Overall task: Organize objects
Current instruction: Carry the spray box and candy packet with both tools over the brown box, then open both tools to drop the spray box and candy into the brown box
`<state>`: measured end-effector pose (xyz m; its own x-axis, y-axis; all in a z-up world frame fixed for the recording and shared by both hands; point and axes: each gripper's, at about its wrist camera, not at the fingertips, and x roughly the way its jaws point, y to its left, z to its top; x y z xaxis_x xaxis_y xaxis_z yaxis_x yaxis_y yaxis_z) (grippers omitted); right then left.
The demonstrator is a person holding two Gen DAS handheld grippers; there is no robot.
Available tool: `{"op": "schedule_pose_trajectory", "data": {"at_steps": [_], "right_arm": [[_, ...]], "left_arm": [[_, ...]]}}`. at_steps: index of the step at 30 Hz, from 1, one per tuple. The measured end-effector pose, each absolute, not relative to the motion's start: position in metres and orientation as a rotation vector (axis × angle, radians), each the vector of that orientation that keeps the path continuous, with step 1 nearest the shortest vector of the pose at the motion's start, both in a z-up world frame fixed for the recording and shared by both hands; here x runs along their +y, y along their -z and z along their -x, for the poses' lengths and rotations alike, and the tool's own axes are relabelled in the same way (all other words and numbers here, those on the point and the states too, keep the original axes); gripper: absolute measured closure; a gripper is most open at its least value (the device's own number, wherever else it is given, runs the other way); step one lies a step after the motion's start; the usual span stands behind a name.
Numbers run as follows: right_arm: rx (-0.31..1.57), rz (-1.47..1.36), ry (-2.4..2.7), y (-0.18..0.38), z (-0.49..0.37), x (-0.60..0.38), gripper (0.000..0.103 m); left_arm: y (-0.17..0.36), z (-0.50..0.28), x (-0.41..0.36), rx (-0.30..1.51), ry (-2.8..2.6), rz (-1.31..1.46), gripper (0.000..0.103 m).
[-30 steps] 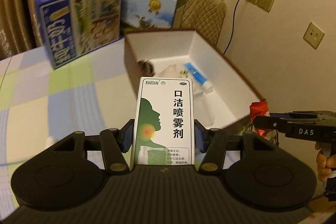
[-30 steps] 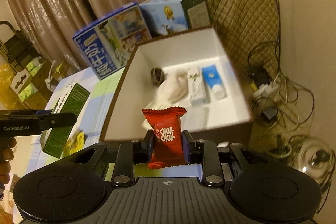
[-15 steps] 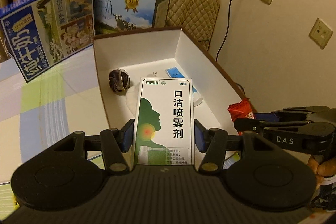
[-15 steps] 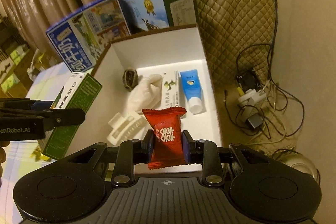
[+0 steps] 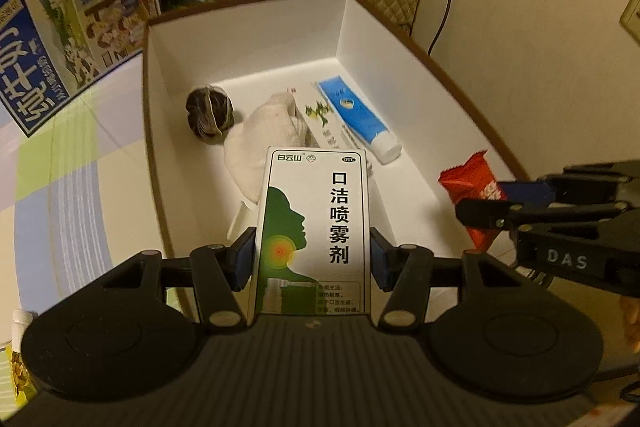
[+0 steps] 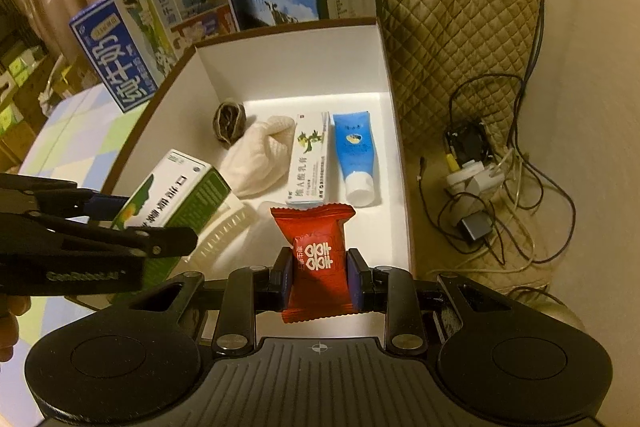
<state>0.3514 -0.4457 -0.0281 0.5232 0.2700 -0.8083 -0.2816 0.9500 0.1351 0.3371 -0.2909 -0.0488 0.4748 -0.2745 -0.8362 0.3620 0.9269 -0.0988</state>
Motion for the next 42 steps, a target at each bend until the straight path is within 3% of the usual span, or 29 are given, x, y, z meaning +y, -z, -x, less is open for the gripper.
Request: {"op": "schedule_pose_trajectory", "data": {"at_steps": [13, 42], "right_arm": [[0.994, 0.062, -0.337, 0.035, -0.36, -0.445, 0.078], [1.001, 0.09, -0.326, 0.041, -0.366, -0.442, 0.078]], "left_arm": [[0.071, -0.343, -0.307, 1.05, 0.384, -0.171, 0.052], [0.06, -0.344, -0.294, 1.023, 0.365, -0.133, 0.036]]}}
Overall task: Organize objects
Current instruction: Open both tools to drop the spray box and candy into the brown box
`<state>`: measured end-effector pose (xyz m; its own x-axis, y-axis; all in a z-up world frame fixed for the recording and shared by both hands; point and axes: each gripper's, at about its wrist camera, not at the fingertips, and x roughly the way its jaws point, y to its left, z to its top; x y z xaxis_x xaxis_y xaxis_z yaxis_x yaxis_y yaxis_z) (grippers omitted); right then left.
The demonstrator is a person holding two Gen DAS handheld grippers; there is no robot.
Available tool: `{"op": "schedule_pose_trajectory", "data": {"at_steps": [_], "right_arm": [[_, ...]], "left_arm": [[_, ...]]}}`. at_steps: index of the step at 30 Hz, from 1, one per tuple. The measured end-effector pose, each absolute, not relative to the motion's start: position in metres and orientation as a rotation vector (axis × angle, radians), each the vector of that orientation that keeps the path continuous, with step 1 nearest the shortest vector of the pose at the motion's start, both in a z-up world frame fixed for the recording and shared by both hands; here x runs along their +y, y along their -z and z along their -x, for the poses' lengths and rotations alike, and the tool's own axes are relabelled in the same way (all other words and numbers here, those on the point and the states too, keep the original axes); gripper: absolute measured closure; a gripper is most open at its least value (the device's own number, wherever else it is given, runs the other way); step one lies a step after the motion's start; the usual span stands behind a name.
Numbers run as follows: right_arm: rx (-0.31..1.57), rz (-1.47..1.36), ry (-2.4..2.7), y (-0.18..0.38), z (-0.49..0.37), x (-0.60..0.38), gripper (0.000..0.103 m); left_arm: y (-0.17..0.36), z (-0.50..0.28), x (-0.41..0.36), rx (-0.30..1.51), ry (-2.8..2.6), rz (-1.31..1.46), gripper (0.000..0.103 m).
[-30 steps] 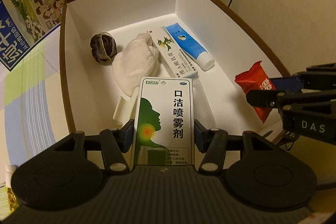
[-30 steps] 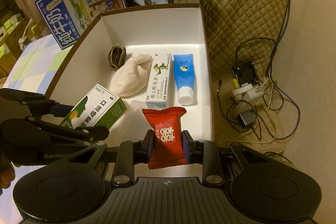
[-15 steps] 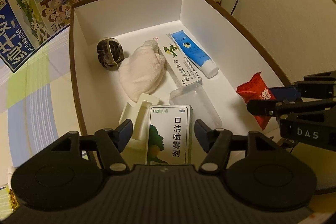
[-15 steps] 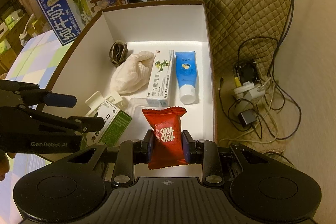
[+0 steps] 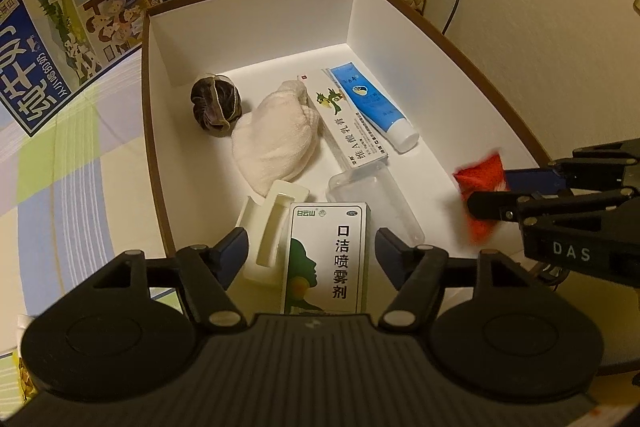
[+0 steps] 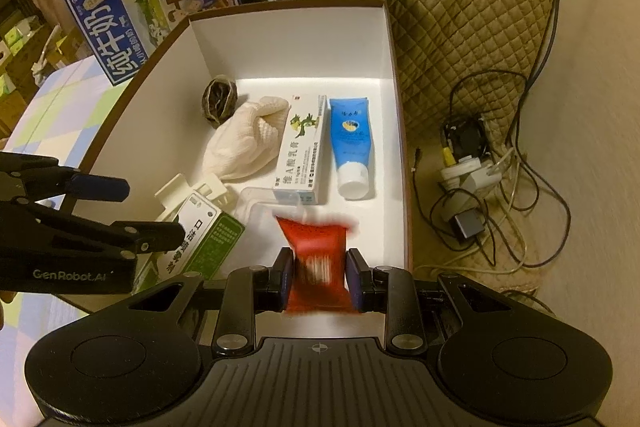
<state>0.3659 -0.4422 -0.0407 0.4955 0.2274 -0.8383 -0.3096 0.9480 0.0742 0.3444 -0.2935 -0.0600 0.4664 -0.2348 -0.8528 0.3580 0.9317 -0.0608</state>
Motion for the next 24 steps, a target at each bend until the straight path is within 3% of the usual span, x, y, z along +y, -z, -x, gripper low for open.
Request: {"op": "schedule_pose_trajectory", "data": {"at_steps": [9, 24], "right_arm": [[0.959, 0.062, -0.325, 0.034, -0.363, -0.448, 0.076], [0.942, -0.032, -0.336, 0.021, -0.34, -0.451, 0.06]], "left_arm": [[0.055, -0.34, -0.29, 1.01, 0.368, -0.122, 0.027], [0.036, -0.321, -0.275, 0.979, 0.366, -0.073, 0.018]]}}
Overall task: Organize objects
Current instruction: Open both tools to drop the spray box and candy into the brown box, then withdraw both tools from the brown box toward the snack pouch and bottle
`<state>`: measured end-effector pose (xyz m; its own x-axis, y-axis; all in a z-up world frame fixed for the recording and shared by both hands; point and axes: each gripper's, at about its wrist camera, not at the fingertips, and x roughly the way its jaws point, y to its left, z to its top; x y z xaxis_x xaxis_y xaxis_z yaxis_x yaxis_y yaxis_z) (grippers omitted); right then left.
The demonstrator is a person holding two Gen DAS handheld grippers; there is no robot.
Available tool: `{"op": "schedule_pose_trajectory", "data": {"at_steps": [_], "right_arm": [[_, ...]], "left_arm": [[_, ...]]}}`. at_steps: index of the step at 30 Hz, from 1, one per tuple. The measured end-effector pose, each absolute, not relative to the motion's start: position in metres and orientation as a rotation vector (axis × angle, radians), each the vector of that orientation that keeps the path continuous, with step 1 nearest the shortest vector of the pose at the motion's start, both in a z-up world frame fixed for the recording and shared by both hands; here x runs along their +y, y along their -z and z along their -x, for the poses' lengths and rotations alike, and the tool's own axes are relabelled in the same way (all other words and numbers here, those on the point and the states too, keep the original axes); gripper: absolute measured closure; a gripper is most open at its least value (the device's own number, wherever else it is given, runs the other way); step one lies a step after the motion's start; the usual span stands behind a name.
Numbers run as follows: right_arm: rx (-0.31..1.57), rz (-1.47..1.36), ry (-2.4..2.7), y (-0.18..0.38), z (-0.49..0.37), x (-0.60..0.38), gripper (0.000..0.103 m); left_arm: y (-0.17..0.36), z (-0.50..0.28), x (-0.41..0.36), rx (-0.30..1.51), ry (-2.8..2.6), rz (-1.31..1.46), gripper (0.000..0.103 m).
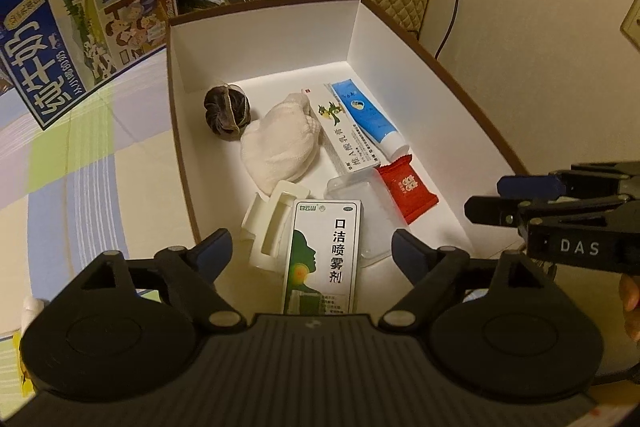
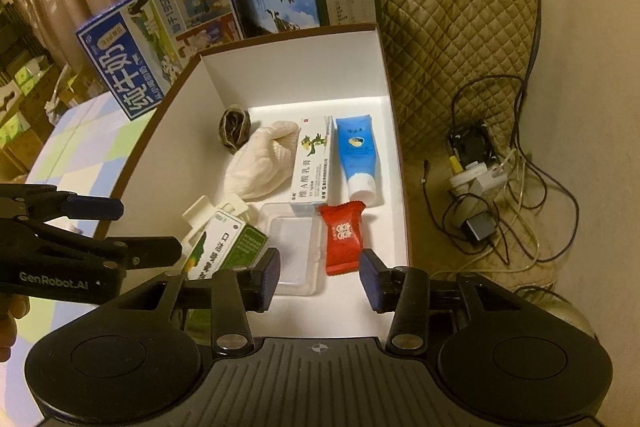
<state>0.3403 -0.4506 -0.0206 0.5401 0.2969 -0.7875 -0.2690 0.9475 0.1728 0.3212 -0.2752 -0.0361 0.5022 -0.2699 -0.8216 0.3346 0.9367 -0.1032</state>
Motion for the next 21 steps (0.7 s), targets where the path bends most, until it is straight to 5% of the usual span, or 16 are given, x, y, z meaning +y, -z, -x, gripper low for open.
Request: {"op": "schedule_pose_trajectory", "data": {"at_steps": [21], "right_arm": [[0.91, -0.064, -0.355, 0.004, -0.282, -0.423, 0.053]], "left_arm": [[0.008, -0.267, -0.23, 0.931, 0.328, -0.013, 0.008]]}}
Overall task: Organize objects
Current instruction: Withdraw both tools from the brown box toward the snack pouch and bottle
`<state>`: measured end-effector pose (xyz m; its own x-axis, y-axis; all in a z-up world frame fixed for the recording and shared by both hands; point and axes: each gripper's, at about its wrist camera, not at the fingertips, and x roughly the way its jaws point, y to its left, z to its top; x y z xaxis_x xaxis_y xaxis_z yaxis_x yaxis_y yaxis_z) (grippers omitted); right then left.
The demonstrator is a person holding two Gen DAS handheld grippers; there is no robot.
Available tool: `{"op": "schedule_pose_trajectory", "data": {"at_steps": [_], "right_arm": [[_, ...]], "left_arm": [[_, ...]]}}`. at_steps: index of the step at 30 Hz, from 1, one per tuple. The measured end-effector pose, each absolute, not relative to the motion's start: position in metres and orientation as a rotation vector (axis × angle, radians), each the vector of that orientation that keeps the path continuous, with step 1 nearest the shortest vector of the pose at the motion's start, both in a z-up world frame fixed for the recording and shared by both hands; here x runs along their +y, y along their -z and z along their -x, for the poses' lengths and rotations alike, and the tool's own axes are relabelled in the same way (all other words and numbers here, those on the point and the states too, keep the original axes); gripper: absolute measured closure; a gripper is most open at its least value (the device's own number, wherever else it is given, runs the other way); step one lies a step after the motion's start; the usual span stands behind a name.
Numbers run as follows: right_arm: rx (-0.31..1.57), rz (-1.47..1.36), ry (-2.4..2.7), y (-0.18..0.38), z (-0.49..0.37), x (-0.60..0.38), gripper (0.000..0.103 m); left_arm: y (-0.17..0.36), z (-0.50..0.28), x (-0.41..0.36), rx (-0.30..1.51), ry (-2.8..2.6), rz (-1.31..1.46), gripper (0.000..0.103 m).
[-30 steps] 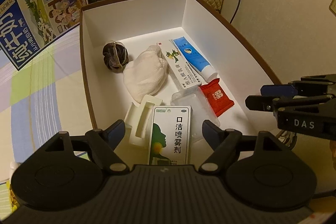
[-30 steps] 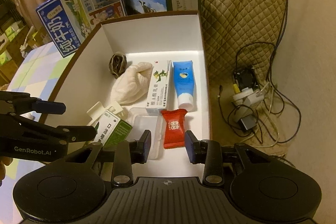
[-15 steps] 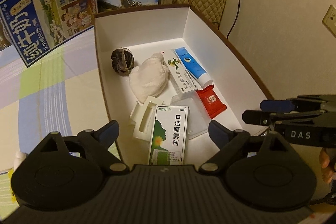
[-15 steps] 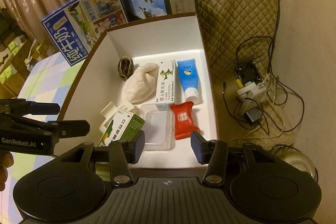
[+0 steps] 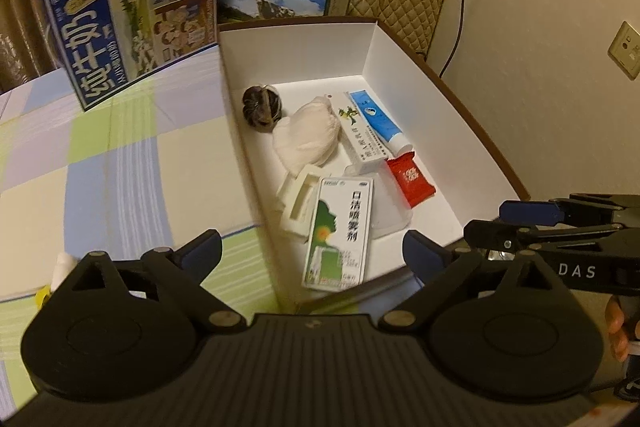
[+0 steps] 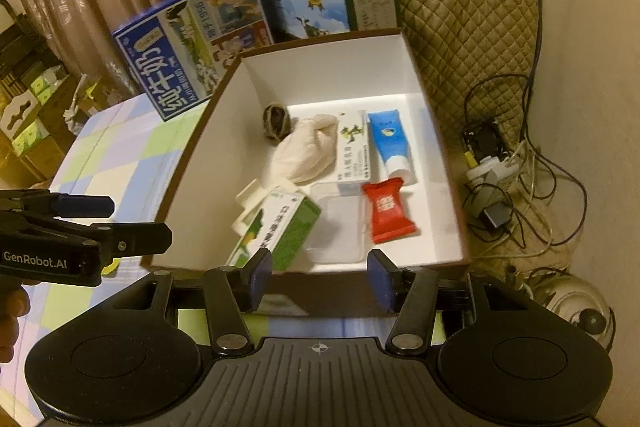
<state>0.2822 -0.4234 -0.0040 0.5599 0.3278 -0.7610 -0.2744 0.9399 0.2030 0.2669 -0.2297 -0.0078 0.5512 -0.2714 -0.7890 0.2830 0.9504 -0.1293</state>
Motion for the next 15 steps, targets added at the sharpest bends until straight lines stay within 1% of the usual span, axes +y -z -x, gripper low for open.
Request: {"op": "schedule_pose_trajectory", "data": {"at_steps": [15], "right_arm": [[0.938, -0.059, -0.408, 0.007, -0.23, -0.361, 0.052]], "left_arm": [[0.011, -0.21, -0.144, 0.957, 0.251, 0.046, 0.008]]}}
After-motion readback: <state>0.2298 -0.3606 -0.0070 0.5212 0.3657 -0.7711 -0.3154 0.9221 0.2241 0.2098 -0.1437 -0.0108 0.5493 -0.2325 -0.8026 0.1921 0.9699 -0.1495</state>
